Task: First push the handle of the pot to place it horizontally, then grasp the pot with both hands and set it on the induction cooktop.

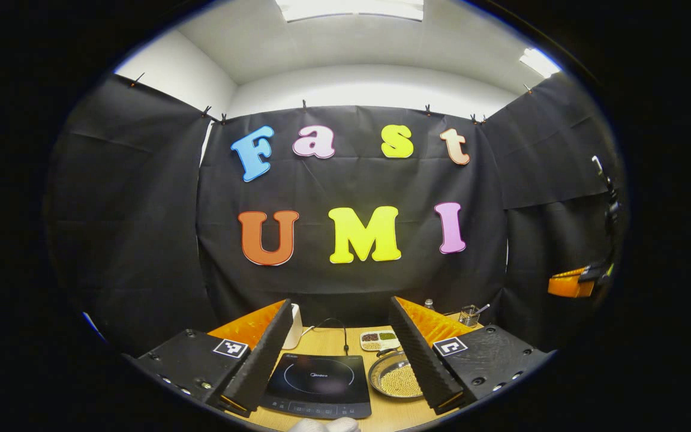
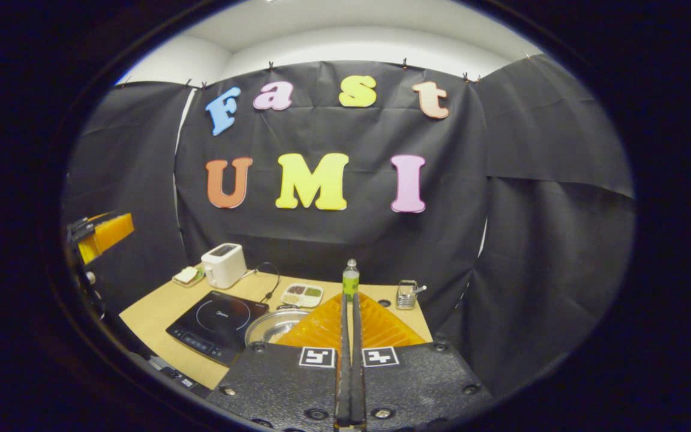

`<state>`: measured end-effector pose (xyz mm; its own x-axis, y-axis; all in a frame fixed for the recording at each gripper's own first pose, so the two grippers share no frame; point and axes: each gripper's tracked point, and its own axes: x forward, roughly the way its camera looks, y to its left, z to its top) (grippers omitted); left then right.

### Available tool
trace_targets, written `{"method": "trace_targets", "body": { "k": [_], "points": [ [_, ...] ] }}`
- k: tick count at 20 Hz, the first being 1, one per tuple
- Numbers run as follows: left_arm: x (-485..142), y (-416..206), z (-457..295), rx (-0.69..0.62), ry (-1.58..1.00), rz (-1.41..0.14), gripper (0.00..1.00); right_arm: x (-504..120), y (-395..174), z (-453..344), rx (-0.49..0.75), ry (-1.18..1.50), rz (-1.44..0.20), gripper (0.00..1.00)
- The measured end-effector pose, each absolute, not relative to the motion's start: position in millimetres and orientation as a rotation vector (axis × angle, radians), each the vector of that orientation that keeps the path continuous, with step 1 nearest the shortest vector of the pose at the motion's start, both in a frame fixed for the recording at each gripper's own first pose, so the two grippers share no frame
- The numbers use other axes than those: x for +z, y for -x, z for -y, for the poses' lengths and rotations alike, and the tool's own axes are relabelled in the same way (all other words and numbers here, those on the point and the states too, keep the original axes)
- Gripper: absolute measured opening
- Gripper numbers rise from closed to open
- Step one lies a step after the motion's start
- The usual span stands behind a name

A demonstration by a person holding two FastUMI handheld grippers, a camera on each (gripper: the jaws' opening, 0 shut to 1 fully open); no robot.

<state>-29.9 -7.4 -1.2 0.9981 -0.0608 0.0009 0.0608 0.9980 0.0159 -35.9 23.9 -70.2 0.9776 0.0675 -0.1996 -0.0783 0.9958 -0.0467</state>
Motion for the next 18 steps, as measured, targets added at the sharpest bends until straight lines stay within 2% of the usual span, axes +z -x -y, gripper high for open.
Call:
{"method": "trace_targets", "body": {
  "k": [1, 2, 7, 11, 12, 18],
  "points": [
    [-1.9, 30.8, 8.8, -0.065, -0.013, 0.002, 0.96, -84.1, 34.3, -25.9, 0.090, 0.058, -0.215, 0.00],
    [-2.0, 31.8, 9.7, -0.067, -0.010, -0.001, 0.96, -101.7, 34.9, -28.9, 0.110, 0.056, -0.246, 0.04],
    [-9.3, 38.0, 7.5, -0.056, -0.016, -0.021, 0.96, -204.0, 32.1, -30.8, 0.131, 0.084, -0.445, 0.04],
    [-13.2, 47.2, -1.6, -0.023, -0.012, -0.035, 0.96, -279.0, 28.9, -58.1, 0.192, 0.092, -0.585, 0.01],
    [-12.9, 49.9, -4.8, -0.013, -0.019, -0.035, 0.96, -295.9, 28.9, -69.4, 0.214, 0.093, -0.620, 0.03],
    [-11.8, 62.6, -28.4, 0.058, -0.045, -0.052, 0.96, -359.4, 26.7, -124.1, 0.309, 0.082, -0.753, 0.01]
  ]
}}
